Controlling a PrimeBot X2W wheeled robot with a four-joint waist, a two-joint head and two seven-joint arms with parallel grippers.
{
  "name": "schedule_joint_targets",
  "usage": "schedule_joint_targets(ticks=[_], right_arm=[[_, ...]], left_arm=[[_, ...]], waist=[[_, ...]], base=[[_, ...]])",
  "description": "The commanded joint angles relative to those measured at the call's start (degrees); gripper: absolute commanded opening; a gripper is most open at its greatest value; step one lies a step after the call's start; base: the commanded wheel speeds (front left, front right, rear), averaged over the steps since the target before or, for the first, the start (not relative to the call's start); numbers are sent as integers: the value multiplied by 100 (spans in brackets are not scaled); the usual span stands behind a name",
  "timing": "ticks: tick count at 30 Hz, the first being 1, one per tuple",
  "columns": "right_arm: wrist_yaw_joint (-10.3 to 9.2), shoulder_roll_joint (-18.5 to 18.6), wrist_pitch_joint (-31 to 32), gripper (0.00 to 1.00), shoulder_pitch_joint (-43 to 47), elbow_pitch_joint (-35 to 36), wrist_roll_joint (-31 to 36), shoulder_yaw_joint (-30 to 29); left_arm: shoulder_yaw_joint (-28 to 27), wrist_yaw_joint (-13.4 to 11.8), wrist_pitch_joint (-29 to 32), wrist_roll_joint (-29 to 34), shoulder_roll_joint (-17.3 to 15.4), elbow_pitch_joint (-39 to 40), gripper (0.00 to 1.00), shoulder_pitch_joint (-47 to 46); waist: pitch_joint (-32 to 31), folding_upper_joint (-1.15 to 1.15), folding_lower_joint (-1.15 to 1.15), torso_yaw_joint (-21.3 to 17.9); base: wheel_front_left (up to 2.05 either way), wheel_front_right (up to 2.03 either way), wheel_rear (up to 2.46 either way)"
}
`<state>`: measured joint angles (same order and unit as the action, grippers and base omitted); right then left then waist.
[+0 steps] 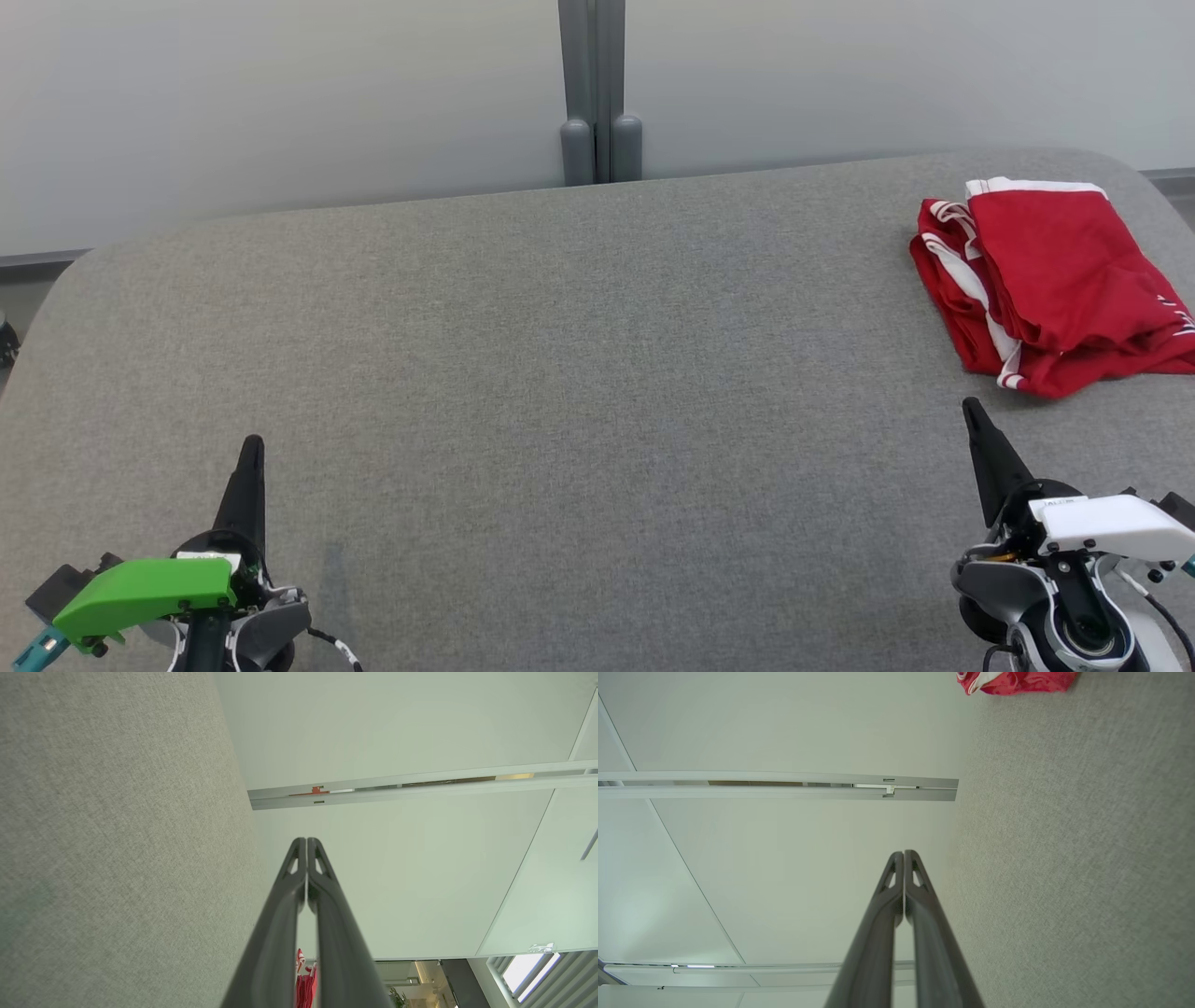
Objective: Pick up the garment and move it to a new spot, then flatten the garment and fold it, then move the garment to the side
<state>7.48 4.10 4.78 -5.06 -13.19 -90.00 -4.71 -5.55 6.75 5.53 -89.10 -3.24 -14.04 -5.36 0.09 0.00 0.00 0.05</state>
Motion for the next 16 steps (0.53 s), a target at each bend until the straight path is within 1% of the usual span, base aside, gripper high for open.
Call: schedule_joint_targets(ticks=[1,8,16], right_arm=[[2,-5,28,0,-100,-25,-114,-21],[2,-23,69,0,-140,-92,-374,-48],[2,-35,78,0,-128,-92,-351,-62]], left_arm=[[-50,47,44,-102,2,4,0,-104],[-115,99,102,-353,33,-4,0,-131],[-114,94,114,-340,32,-5,0,-119]], waist=[[1,0,0,0],[8,0,0,-5],[9,0,0,-5]], base=[[0,0,0],[0,0,0],[0,0,0]])
